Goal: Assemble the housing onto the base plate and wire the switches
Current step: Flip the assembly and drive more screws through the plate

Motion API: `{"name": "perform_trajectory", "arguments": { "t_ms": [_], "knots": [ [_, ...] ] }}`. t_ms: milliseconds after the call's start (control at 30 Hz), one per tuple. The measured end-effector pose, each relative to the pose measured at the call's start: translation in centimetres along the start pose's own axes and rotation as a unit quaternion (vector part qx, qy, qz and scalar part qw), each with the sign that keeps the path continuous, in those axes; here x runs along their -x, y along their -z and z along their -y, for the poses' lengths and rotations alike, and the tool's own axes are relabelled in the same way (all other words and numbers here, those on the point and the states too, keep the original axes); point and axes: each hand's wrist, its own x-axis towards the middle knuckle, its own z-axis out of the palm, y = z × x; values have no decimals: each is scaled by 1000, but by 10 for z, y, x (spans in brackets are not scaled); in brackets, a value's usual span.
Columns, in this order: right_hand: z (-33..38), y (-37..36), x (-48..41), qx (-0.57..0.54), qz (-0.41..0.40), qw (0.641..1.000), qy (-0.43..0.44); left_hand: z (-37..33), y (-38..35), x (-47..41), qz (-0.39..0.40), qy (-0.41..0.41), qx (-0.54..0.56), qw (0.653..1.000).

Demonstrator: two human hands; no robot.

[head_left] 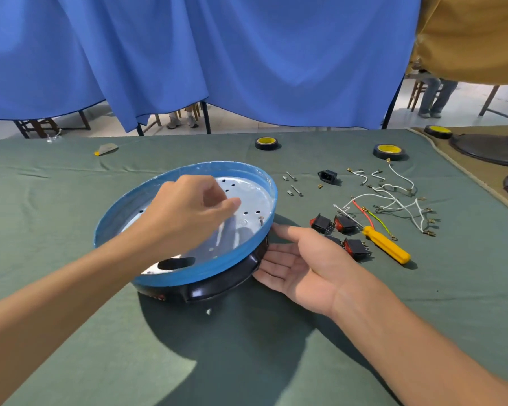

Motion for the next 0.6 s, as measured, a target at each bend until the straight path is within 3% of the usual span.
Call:
{"name": "perform_trajectory", "arguments": {
  "t_ms": [133,267,400,600],
  "knots": [
    [4,3,0,1,-6,1000,-1,8,2,-15,117,147,-70,980],
    [9,4,2,32,15,999,-4,13,5,-35,219,142,27,965],
    [12,3,3,76,22,997,-19,13,1,-49,308,193,160,918],
    [16,-6,-5,141,-34,989,-21,26,-7,-63,428,181,218,858]
  ]
}}
